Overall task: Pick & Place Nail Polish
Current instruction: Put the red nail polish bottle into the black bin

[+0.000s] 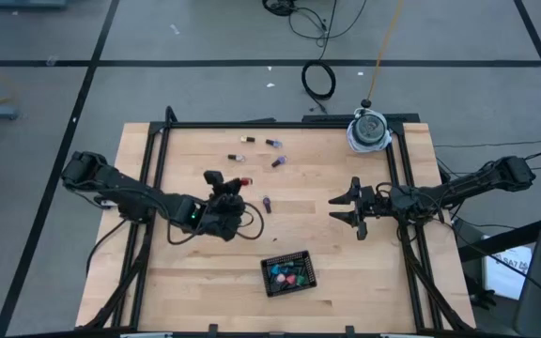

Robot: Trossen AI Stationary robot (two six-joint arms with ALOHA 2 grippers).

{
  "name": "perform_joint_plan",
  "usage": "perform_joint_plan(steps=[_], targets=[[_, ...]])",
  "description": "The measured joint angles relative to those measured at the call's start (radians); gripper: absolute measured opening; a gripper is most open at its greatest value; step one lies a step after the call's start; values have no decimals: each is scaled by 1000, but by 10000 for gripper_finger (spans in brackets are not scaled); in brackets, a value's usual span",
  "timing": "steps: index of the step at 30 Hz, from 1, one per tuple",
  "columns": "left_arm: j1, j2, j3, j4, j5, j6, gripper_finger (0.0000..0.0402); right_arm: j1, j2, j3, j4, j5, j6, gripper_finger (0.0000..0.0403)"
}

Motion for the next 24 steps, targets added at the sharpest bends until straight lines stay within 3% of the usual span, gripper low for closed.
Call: perform_joint_plan(steps=[9, 11, 13, 20, 24], targets=[[52, 0, 0, 0, -350, 64, 37, 0, 0, 0, 0, 0, 0, 169], [69, 0, 0, 0, -385, 53, 37, 0, 0, 0, 0, 0, 0, 169], [90, 0, 0, 1, -336, 8, 37, 0, 0, 0, 0, 0, 0, 169], [205, 0, 0, -1, 36, -192, 37, 0, 0, 0, 0, 0, 0, 169], [275, 0, -22, 43, 189, -238, 37, 0, 0, 0, 0, 0, 0, 169]])
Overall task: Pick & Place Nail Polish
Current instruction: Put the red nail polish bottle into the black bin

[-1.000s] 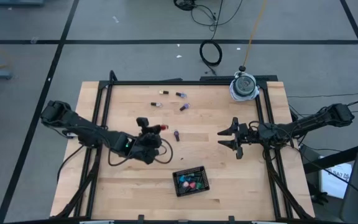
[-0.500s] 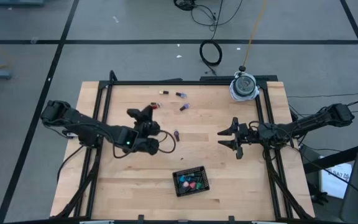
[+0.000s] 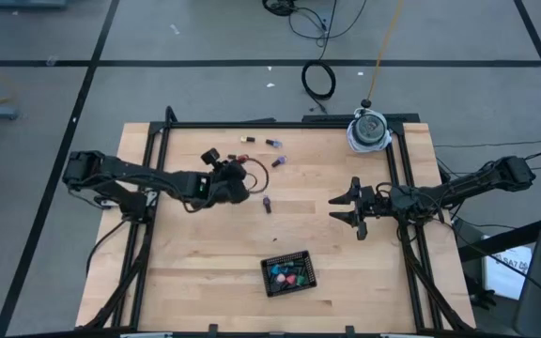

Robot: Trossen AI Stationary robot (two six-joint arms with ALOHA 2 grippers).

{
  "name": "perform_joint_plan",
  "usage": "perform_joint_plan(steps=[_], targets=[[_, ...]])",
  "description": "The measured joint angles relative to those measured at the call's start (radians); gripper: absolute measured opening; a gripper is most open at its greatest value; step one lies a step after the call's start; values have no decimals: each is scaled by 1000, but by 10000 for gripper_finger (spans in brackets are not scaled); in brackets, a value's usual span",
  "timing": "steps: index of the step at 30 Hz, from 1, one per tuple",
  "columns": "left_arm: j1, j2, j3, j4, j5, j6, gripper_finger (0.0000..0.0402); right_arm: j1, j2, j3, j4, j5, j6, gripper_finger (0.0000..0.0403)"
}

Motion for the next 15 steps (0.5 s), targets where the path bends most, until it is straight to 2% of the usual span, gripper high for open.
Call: perform_joint_plan(steps=[4, 9, 15], targets=[[65, 0, -120, 229, 151, 59, 37, 0, 0, 0, 0, 0, 0, 169], [134, 0, -296, 626, 451, 87, 37, 0, 0, 0, 0, 0, 0, 169], [133, 0, -448, 1074, 811, 76, 37, 0, 0, 0, 0, 0, 0, 169]])
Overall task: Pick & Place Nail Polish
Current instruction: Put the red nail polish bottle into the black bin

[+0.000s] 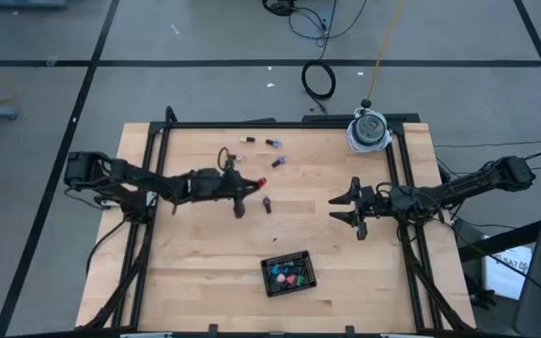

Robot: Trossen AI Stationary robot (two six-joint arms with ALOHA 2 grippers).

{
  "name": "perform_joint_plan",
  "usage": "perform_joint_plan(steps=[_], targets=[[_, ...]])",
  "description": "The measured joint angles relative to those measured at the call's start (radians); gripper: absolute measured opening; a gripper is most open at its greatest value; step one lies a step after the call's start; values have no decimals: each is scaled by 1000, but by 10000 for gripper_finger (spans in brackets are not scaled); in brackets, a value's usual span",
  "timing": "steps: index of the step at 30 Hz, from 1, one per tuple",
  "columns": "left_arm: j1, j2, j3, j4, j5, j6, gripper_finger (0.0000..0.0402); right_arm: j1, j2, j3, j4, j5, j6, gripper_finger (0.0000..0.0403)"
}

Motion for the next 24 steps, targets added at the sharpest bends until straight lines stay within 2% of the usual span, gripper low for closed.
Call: perform_joint_plan(steps=[5, 12, 18, 24], targets=[[-64, 0, -84, 267, 228, -17, 37, 0, 0, 0, 0, 0, 0, 169], [-220, 0, -101, 465, 469, -18, 36, 0, 0, 0, 0, 0, 0, 169], [-351, 0, -92, 599, 611, -79, 36, 0, 0, 0, 0, 0, 0, 169], [-483, 0, -32, 645, 632, -180, 36, 0, 0, 0, 0, 0, 0, 169]])
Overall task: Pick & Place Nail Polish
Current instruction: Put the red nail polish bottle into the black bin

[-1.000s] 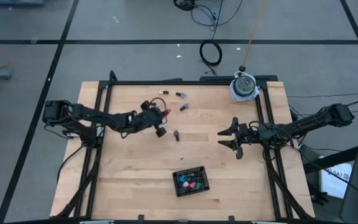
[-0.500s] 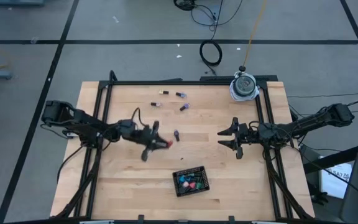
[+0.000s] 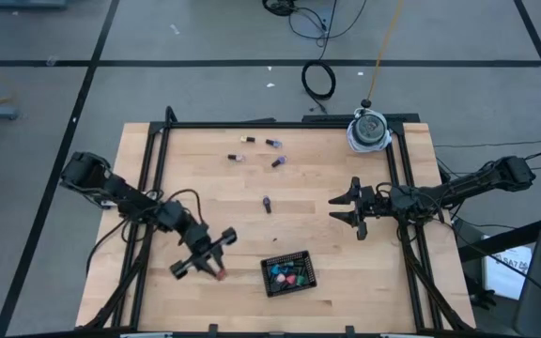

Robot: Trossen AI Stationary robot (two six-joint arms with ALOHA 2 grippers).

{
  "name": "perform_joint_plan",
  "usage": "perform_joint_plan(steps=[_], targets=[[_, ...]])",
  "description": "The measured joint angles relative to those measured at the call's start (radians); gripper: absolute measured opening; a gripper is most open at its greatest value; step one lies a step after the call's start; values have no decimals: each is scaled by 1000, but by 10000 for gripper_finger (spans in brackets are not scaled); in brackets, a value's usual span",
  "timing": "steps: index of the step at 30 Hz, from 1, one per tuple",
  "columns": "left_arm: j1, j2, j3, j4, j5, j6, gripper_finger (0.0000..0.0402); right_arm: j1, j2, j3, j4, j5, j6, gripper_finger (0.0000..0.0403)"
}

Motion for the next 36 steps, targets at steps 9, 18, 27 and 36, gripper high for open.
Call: perform_joint_plan(steps=[9, 18, 27, 36], targets=[[-132, 0, 139, -203, -56, 114, 36, 0, 0, 0, 0, 0, 0, 169], [-206, 0, 288, -509, -155, 229, 36, 0, 0, 0, 0, 0, 0, 169], [-264, 0, 355, -588, -220, 257, 36, 0, 0, 0, 0, 0, 0, 169], [-313, 0, 358, -587, -232, 276, 36, 0, 0, 0, 0, 0, 0, 169]])
